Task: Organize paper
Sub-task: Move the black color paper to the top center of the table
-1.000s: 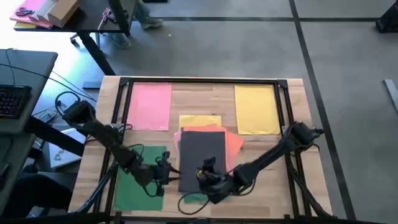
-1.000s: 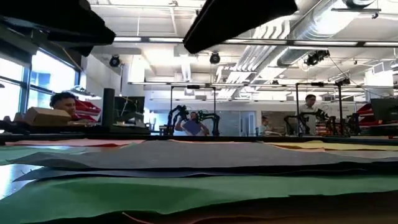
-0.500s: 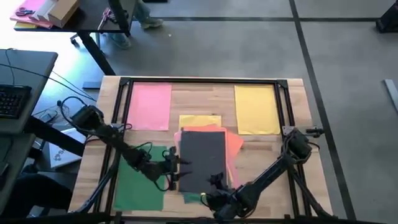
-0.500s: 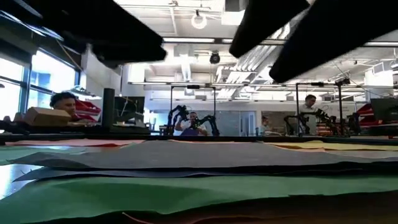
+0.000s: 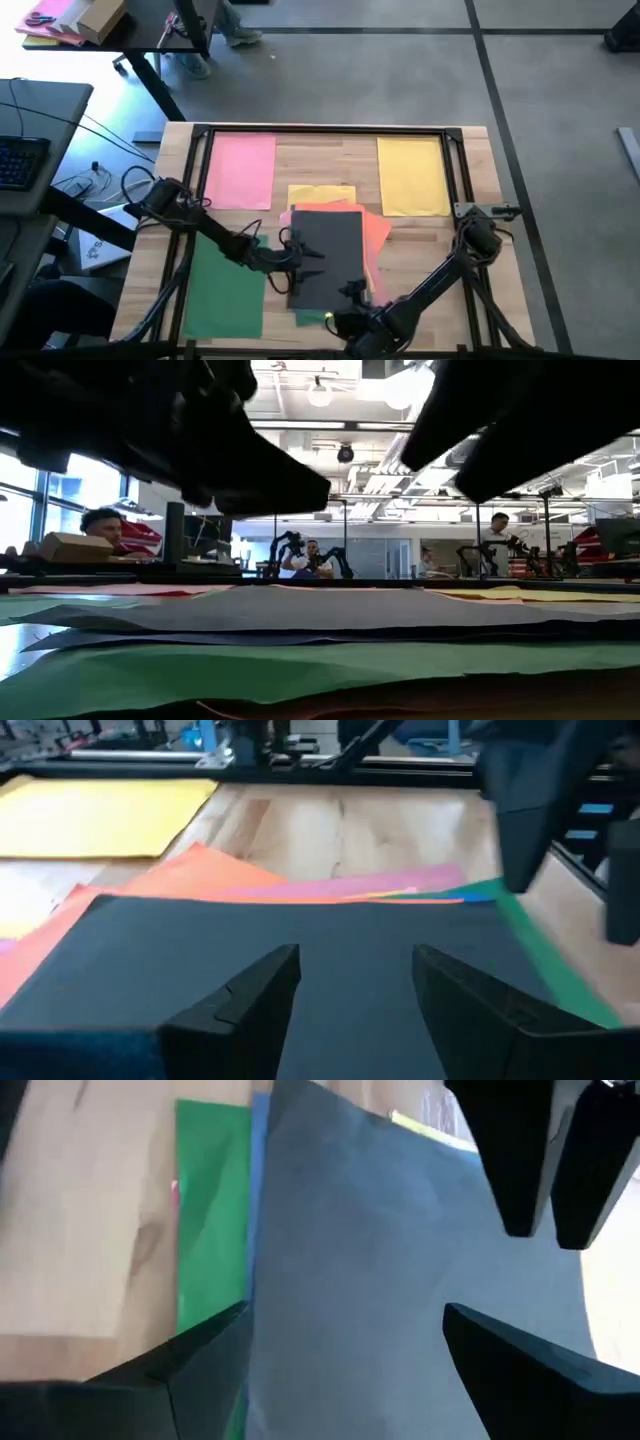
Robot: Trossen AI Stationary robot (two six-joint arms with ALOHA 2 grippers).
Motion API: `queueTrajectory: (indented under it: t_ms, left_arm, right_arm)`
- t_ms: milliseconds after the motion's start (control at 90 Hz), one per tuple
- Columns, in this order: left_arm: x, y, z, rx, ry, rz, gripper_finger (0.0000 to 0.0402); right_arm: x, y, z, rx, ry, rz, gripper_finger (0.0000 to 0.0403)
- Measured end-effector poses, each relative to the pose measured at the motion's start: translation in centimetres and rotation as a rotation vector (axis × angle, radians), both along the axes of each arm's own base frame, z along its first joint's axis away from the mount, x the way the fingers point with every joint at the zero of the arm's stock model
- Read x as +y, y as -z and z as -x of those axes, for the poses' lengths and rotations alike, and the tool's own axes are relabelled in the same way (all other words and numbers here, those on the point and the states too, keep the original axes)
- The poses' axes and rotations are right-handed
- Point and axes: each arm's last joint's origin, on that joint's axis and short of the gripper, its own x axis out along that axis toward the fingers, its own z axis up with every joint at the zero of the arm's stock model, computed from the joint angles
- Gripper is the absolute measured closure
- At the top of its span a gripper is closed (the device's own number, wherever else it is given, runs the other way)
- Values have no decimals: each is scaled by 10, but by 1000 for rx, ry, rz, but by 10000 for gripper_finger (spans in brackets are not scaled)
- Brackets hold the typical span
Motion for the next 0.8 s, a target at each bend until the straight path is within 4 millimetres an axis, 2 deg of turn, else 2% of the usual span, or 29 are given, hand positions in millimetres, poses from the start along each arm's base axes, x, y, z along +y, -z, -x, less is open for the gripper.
queueTrajectory:
  t_ms: [311, 522, 800]
  left_arm:
    - [14, 28, -13, 48, -79, -28, 216]
    - [13, 45, -23, 90, -42, -8, 216]
    - [14, 48, -27, 114, -44, -6, 216]
  right_arm:
    - [-4, 21, 13, 93, 7, -15, 91]
    - [-8, 28, 13, 137, 4, 47, 91]
    - [-9, 31, 10, 164, -53, 67, 91]
